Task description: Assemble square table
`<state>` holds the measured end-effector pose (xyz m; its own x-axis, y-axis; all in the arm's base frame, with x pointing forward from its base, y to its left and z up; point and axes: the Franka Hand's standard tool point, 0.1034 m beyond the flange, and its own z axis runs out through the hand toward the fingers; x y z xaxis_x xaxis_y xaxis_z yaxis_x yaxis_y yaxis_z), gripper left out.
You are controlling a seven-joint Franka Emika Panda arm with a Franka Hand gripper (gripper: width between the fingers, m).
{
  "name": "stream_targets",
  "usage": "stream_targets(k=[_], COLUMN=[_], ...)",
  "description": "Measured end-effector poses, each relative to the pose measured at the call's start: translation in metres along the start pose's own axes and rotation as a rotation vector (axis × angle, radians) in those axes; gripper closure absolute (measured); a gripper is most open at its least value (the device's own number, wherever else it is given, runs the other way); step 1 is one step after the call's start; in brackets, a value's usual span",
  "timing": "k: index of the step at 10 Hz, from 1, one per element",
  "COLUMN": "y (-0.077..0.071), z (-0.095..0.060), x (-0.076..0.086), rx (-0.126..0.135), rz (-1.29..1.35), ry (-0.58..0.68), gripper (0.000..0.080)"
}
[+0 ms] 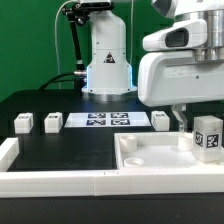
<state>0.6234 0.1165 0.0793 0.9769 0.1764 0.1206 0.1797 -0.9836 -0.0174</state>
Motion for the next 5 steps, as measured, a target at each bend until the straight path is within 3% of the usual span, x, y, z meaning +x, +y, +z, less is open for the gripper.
stream_targets(k=[1, 2, 5], y=[-0.0001, -0.0001, -0.0010], z=[0.0000, 0.0002, 0.0003], x=[0.0000, -0.0002, -0.0004], rx=[0.001, 0.000, 0.003], rz=[0.015, 0.025, 0.168], ry=[0.000, 0.000, -0.001], gripper=[0.0355, 0.0512, 0.0510])
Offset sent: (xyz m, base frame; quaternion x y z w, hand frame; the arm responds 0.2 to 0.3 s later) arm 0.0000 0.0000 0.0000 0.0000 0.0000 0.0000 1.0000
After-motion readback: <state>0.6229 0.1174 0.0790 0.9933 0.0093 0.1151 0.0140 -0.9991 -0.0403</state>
